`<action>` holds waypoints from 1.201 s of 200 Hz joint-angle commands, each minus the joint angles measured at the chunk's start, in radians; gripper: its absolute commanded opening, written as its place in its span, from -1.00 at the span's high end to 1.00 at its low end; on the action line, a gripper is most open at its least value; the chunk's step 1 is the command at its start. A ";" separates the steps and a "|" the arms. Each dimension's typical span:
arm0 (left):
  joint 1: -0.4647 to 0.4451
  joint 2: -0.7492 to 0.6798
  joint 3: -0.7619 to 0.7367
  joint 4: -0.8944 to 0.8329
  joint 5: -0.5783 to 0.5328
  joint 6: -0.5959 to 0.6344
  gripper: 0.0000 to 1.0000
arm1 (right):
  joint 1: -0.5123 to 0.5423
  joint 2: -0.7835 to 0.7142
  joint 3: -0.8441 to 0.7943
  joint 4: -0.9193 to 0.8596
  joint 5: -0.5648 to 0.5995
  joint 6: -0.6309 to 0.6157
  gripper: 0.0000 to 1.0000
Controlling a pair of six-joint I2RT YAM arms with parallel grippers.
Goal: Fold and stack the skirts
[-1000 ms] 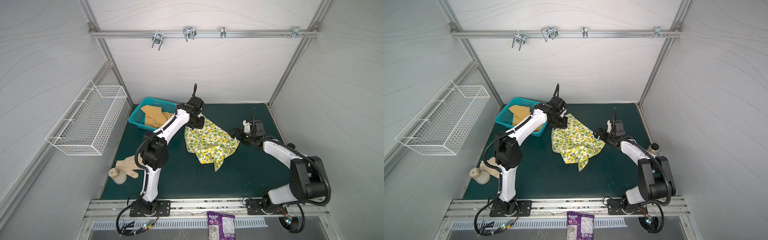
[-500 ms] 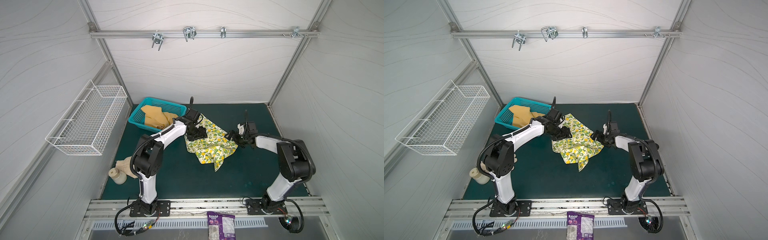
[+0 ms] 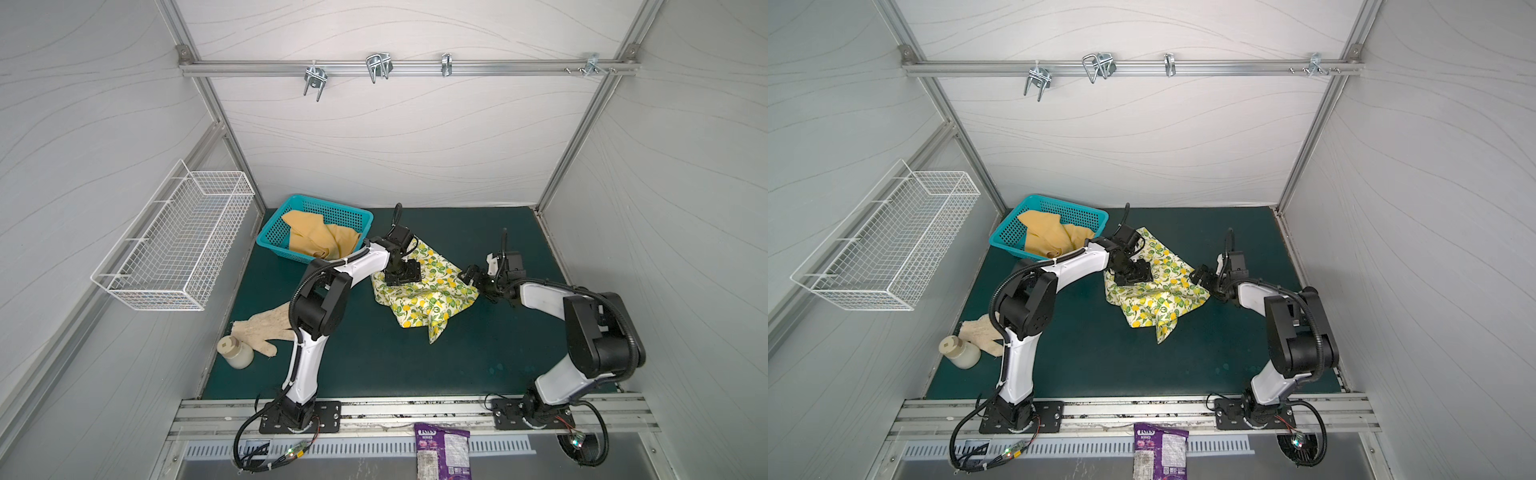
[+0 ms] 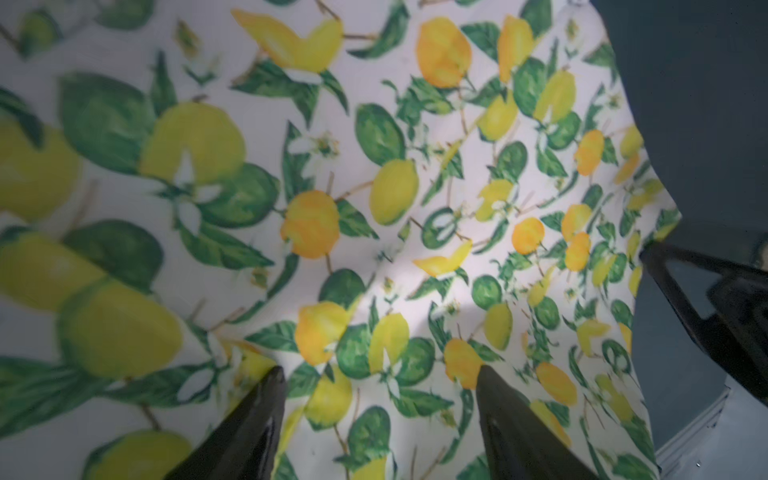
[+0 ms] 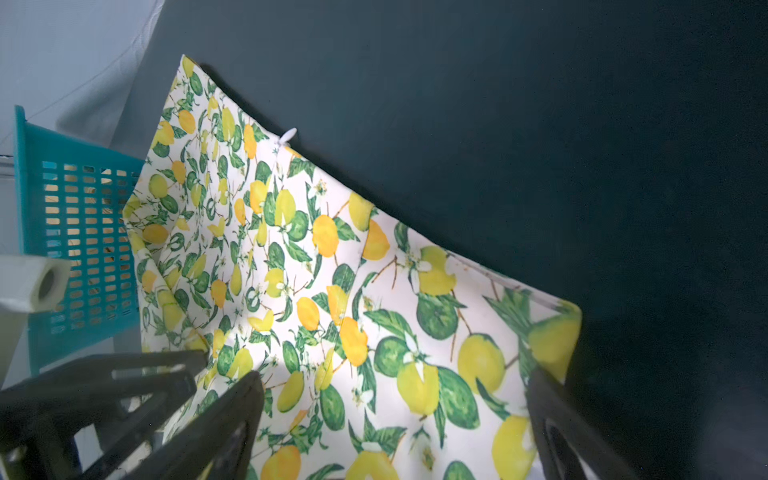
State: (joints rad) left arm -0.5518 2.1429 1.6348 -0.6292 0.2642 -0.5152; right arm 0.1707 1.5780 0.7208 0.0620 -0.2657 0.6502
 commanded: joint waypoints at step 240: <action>-0.073 -0.194 0.162 0.022 -0.179 -0.070 -0.98 | 0.058 -0.316 -0.003 -0.132 -0.078 -0.112 -0.98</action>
State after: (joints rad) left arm -0.6415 2.1220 1.9182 -0.6647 0.1444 -0.5110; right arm 0.2226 1.1931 0.6655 -0.1307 -0.2867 0.5755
